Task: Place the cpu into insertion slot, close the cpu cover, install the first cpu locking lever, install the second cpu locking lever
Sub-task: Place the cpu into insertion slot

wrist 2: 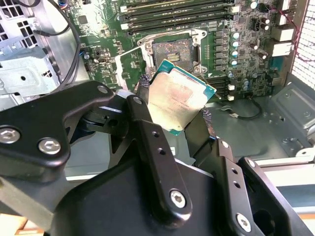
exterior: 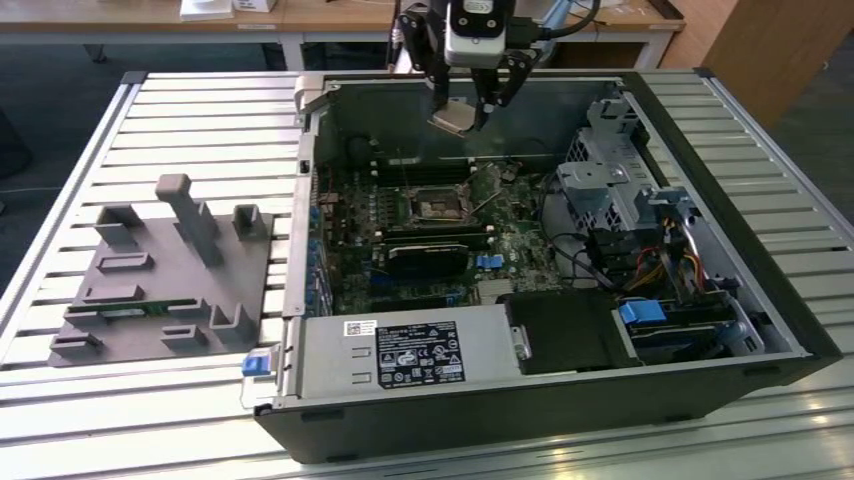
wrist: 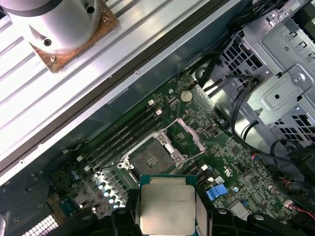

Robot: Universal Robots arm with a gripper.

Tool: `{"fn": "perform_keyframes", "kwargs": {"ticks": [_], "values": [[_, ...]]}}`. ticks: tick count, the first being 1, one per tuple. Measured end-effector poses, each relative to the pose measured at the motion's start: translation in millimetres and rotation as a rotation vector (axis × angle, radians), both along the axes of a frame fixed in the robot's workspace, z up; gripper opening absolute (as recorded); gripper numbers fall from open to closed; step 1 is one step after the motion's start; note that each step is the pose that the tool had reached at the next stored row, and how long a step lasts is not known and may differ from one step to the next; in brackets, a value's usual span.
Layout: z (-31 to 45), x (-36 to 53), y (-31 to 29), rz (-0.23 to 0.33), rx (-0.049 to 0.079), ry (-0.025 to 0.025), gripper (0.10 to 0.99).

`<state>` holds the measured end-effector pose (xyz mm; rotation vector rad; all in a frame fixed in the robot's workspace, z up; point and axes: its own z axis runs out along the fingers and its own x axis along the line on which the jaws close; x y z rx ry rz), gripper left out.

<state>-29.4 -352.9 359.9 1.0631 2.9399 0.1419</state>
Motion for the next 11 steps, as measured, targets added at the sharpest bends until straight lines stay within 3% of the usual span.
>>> {"fn": "perform_keyframes", "kwargs": {"ticks": [11], "values": [[-0.1,0.0,0.0,-0.025,0.000,0.0000,0.537]]}}
